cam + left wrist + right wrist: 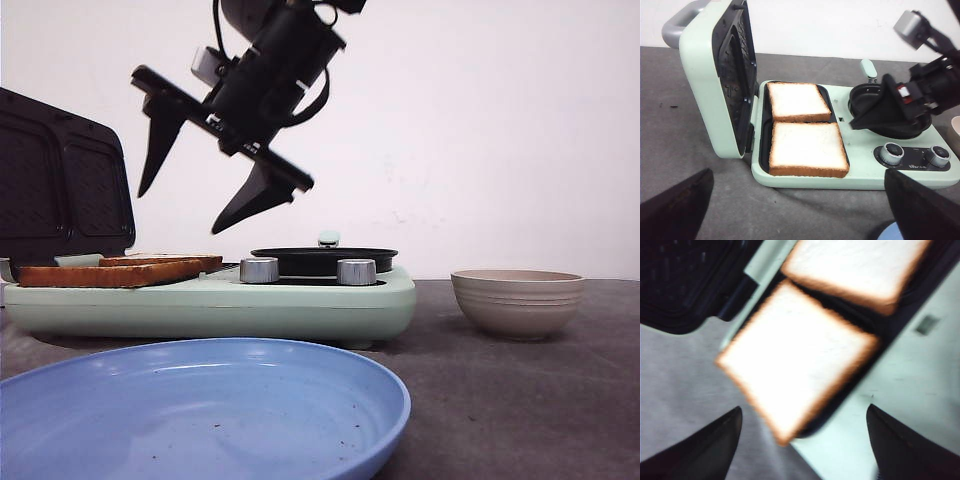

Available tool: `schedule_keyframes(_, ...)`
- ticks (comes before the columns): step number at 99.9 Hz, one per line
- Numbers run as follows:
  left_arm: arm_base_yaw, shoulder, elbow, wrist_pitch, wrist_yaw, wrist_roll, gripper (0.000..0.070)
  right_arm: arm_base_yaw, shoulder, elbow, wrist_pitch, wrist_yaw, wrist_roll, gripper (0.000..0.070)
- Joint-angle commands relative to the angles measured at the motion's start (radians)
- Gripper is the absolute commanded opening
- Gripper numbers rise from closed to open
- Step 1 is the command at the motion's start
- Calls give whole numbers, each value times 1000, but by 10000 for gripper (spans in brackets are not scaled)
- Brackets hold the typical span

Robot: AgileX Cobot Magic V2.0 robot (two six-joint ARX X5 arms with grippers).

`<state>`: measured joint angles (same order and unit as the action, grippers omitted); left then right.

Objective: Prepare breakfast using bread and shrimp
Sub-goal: 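Place the bread on the nearer toaster plate and open the right gripper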

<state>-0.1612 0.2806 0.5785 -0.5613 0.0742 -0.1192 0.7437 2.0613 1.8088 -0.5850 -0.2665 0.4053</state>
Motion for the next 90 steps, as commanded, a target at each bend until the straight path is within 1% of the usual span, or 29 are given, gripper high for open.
schedule_keyframes(1, -1, 0, 2, 6, -4, 2, 665, 3, -30, 27, -24, 47, -93, 497)
schedule_keyframes(8, -1, 0, 2, 6, -4, 2, 665, -3, -66, 27, -51, 91, -148, 495)
schedule_keyframes(18, -1, 0, 2, 6, -4, 2, 665, -17, -116, 27, -68, 91, -223, 471)
schedule_keyframes(24, -1, 0, 2, 6, -4, 2, 665, -28, -149, 27, -84, 91, -248, 469)
schedule_keyframes(63, -1, 0, 2, 6, -4, 2, 665, -108, -339, 22, -130, 96, -297, 469)
schedule_keyframes(72, -1, 0, 2, 6, -4, 2, 665, -119, -383, 20, -151, 116, -318, 469)
schedule_keyframes(90, -1, 0, 2, 7, -4, 2, 665, -143, -473, -43, -164, 117, -335, 469)
